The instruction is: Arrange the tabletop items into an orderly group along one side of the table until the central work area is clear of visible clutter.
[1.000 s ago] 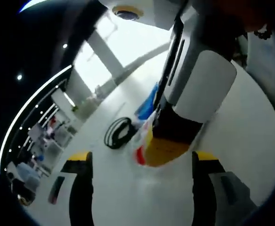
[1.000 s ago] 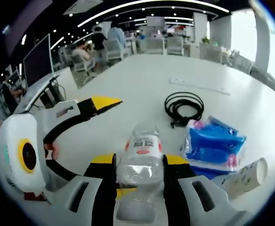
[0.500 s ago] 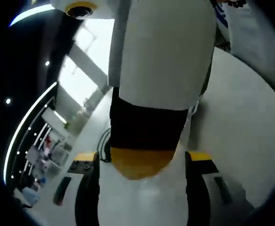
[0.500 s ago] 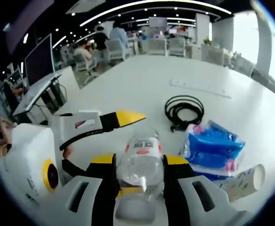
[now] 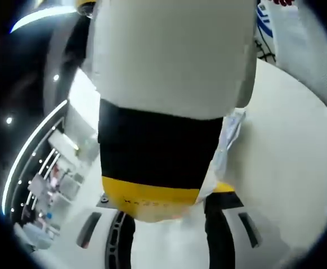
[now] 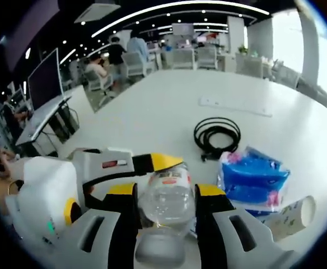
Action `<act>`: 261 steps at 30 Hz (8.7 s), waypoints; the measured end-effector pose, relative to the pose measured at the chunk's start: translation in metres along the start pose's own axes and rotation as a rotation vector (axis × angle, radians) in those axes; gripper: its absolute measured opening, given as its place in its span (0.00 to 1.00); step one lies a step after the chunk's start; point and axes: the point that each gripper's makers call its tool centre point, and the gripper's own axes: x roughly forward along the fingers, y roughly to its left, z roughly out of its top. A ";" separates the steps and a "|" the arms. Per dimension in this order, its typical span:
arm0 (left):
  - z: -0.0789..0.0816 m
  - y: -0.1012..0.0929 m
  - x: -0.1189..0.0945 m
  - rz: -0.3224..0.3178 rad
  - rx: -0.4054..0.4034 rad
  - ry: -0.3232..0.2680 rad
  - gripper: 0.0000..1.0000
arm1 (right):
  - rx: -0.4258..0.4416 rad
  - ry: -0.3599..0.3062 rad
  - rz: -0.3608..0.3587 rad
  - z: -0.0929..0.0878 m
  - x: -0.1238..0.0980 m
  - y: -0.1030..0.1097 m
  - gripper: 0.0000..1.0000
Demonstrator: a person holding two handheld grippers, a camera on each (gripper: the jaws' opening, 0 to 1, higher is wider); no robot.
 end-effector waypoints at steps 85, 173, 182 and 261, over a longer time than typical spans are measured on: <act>0.128 -0.001 -0.101 -0.598 -0.702 -0.352 0.36 | -0.104 -0.454 0.829 0.063 -0.147 0.040 0.78; 0.152 0.063 -0.109 0.240 -0.791 -0.186 0.62 | -0.115 -0.525 0.043 0.115 -0.155 0.017 0.37; 0.161 0.057 -0.112 0.208 -0.761 -0.220 0.49 | -0.135 -0.517 0.079 0.114 -0.163 0.030 0.37; 0.207 0.026 -0.198 -0.343 -0.664 -0.577 0.38 | -0.372 -0.500 0.975 0.101 -0.239 0.123 0.36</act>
